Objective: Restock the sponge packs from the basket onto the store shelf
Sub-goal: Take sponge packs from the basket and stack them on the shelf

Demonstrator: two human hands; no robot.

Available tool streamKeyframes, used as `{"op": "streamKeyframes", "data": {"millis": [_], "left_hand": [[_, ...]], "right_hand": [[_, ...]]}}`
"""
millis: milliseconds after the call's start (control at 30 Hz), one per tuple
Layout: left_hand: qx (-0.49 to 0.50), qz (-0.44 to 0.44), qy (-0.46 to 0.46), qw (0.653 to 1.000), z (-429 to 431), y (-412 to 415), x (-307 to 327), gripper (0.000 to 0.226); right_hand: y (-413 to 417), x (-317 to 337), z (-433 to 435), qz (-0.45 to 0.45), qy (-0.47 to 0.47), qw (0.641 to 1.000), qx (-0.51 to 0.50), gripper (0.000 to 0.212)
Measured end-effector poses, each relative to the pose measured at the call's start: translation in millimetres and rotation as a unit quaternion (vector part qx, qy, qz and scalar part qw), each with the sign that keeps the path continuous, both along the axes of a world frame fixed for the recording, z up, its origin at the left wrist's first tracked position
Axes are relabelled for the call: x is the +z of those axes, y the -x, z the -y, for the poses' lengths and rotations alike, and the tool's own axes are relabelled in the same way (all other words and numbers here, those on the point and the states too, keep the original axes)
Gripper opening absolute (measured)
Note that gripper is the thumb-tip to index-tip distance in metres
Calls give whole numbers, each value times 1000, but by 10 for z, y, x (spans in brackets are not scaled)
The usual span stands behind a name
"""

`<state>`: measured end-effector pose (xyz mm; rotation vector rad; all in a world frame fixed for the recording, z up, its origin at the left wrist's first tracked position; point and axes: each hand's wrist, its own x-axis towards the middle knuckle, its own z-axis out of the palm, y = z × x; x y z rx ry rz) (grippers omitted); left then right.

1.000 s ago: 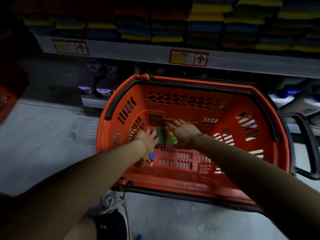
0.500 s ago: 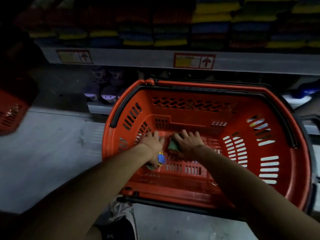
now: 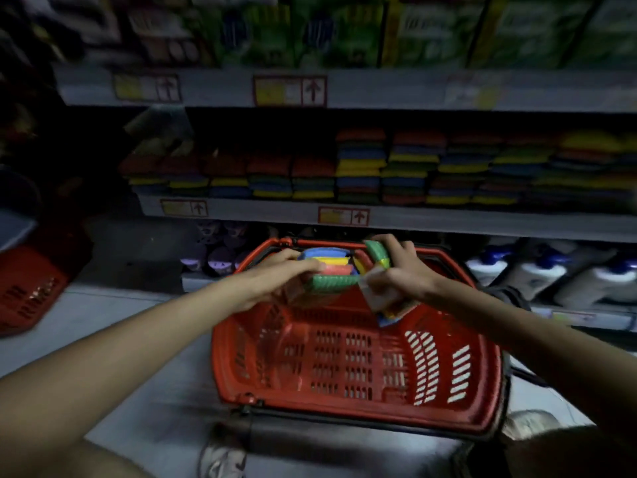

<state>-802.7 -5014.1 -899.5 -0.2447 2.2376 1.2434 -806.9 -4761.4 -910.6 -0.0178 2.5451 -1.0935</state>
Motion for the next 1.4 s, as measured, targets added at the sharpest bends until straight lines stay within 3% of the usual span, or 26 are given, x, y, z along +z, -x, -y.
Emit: {"op": "streamKeyframes", "data": {"millis": [100, 200, 367, 500, 700, 900, 1033, 1133, 1267, 1400], "left_hand": [[80, 2, -132, 988, -96, -136, 357, 63], [122, -24, -196, 973, -173, -263, 605, 44], [121, -142, -126, 974, -150, -309, 573, 63], [127, -179, -169, 961, -247, -293, 421, 63], [160, -200, -189, 948, -391, -177, 208, 46], [245, -128, -261, 925, -459, -206, 65, 24], [195, -106, -269, 937, -331, -172, 100, 34], [107, -91, -263, 955, -290, -207, 48, 74], [118, -161, -193, 961, -229, -193, -28, 70], [175, -167, -165, 956, -69, -88, -32, 63]], "right_hand": [[-182, 586, -116, -35, 61, 997, -20, 89], [-404, 1019, -216, -108, 119, 987, -10, 81], [-589, 1372, -223, -223, 170, 960, -3, 87], [-562, 1192, 65, -273, 81, 958, 27, 98], [-351, 923, 163, -282, -2, 959, 28, 94], [-148, 767, 392, -313, -43, 948, 30, 87], [-44, 681, 339, -270, -20, 963, 3, 72], [0, 709, 227, -199, 70, 977, -32, 59], [-22, 849, 148, -99, 234, 967, -31, 47], [-20, 910, 21, -65, 239, 967, -61, 41]]}}
